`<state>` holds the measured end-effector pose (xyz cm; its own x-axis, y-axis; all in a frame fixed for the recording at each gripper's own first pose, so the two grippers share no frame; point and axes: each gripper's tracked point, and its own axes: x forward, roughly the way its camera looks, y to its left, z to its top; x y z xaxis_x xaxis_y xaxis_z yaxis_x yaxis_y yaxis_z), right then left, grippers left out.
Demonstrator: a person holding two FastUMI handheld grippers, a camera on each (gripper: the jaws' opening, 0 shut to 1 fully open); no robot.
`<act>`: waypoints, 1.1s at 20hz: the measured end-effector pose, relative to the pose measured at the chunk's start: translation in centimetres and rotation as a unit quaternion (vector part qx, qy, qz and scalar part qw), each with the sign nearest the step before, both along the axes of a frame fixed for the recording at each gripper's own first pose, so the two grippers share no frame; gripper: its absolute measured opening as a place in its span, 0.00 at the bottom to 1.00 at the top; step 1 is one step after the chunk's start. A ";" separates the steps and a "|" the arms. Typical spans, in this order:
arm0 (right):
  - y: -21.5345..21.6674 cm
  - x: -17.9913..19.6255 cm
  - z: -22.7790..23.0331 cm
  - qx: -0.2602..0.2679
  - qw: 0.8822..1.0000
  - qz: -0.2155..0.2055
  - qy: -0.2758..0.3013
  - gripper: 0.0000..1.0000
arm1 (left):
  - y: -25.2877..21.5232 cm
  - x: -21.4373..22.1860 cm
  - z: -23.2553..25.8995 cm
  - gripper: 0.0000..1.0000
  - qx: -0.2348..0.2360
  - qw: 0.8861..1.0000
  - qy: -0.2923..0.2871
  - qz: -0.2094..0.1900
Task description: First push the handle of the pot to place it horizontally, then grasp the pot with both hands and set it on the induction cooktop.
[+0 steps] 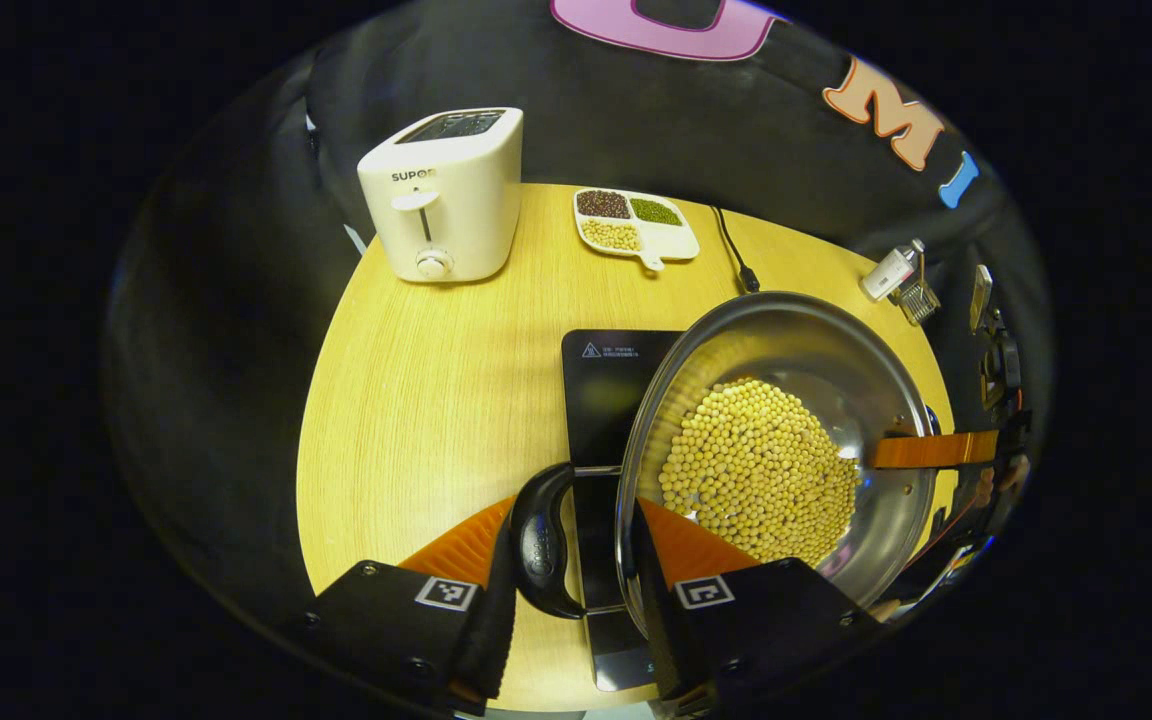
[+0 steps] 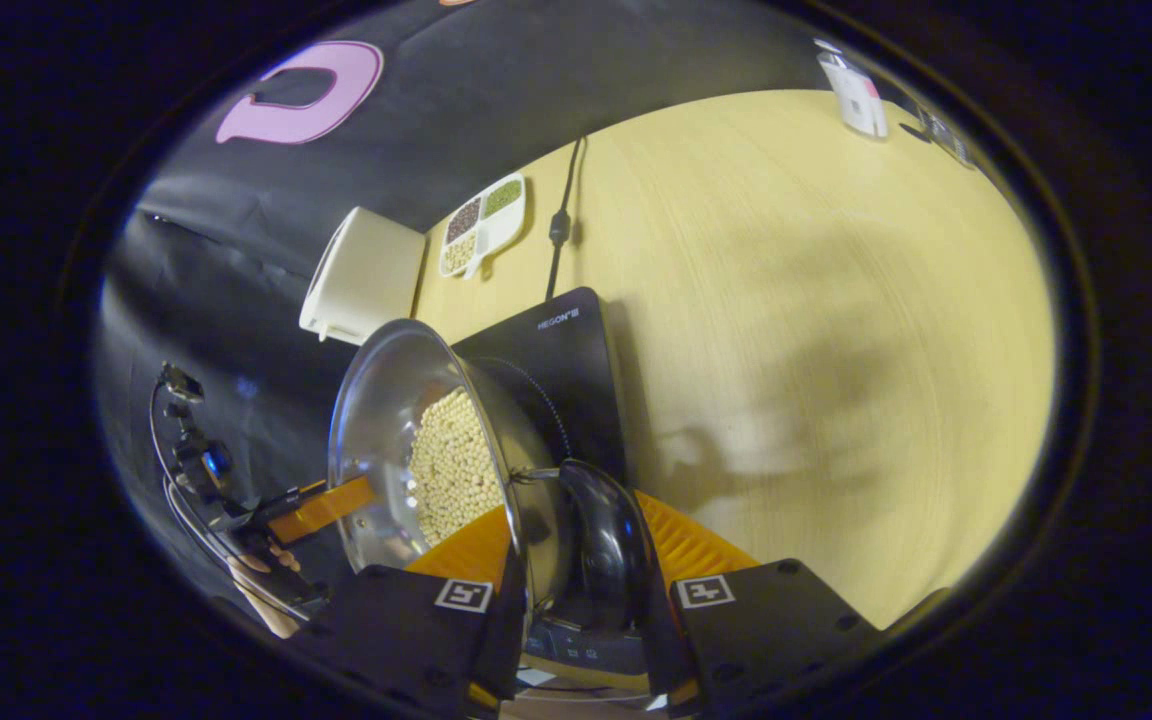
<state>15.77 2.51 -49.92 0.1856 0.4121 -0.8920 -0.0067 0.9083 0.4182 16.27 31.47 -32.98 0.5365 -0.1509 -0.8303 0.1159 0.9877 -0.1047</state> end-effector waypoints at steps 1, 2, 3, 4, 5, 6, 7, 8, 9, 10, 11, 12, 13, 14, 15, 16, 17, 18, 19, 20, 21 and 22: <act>-0.1 0.0 -0.2 0.000 1.000 -0.001 0.001 0.46 | 0.0 0.0 0.4 0.58 0.004 1.000 -0.004 0.001; -0.3 0.0 -0.1 0.001 1.000 0.000 0.002 0.46 | 0.1 0.0 0.5 0.59 0.007 1.000 -0.005 -0.002; -0.4 0.0 -0.1 0.002 1.000 0.001 0.003 0.46 | 0.2 0.0 0.6 0.60 0.009 1.000 -0.009 -0.003; -0.4 0.1 0.0 0.004 1.000 0.001 0.002 0.46 | 0.2 0.2 0.7 0.59 0.009 1.000 -0.012 -0.002; -0.4 0.1 -0.1 0.006 1.000 0.002 0.001 0.46 | 0.3 0.1 0.6 0.59 0.009 1.000 -0.012 -0.001; -0.5 0.2 -0.1 0.008 1.000 0.004 0.002 0.46 | 0.2 0.2 0.6 0.60 0.008 1.000 -0.012 0.001; -0.6 0.2 -0.1 0.010 1.000 0.005 0.003 0.46 | 0.2 0.2 0.5 0.60 0.009 1.000 -0.012 0.001; -0.6 0.2 -0.1 0.011 1.000 0.007 0.003 0.46 | 0.3 0.2 0.4 0.63 0.011 1.000 -0.013 -0.001; -0.7 0.2 -0.1 0.012 1.000 0.009 0.003 0.52 | 0.3 0.1 0.4 0.61 0.014 1.000 -0.013 -0.002; -0.7 0.2 0.0 0.012 1.000 0.011 0.001 0.46 | 0.3 0.2 0.4 0.63 0.018 1.000 -0.015 -0.002; -0.7 0.2 0.0 0.012 1.000 0.012 0.001 0.52 | 0.4 0.2 0.3 0.65 0.021 1.000 -0.016 0.000; -0.6 0.3 -0.1 0.011 1.000 0.011 0.002 0.53 | 0.4 0.3 0.3 0.65 0.022 1.000 -0.019 0.003; -0.6 0.2 -0.1 0.010 1.000 0.010 0.003 0.49 | 0.4 0.3 0.4 0.67 0.023 0.999 -0.020 0.008; -0.6 0.4 0.3 0.013 1.000 0.008 -0.004 0.49 | 0.4 0.1 0.4 0.65 0.025 0.999 -0.020 0.013; -0.7 0.7 0.5 0.014 1.000 0.005 -0.011 0.57 | 0.4 -0.1 0.3 0.66 0.025 0.999 -0.020 0.019; -0.7 1.2 1.3 0.024 0.999 0.001 -0.020 0.45 | 0.4 -0.1 0.5 0.67 0.027 0.999 -0.024 0.026; -0.6 1.6 2.2 0.036 0.999 -0.004 -0.033 0.51 | 0.7 -0.2 0.7 0.68 0.032 0.998 -0.030 0.036; -0.7 2.2 2.9 0.042 0.998 -0.007 -0.050 0.65 | 0.9 -0.2 1.4 0.71 0.038 0.997 -0.044 0.048; -1.3 2.5 3.9 0.046 0.997 -0.009 -0.066 0.79 | 1.3 -0.1 2.0 0.85 0.044 0.995 -0.061 0.060; -1.8 2.8 4.6 0.045 0.996 -0.008 -0.081 0.92 | 1.7 -0.4 3.7 1.00 0.051 0.993 -0.076 0.071; -2.5 2.8 5.4 0.042 0.995 -0.007 -0.094 0.92 | 1.8 -0.4 3.8 0.99 0.059 0.991 -0.090 0.080; -3.2 2.7 6.1 0.038 0.994 -0.005 -0.105 0.92 | 1.8 -0.4 4.6 0.97 0.064 0.989 -0.103 0.087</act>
<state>18.50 -0.72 -43.87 0.3687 0.4740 -0.7996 -0.0924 0.8746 0.4759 15.85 33.28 -28.34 0.7051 0.0574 -0.7068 -0.0504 0.9983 0.0308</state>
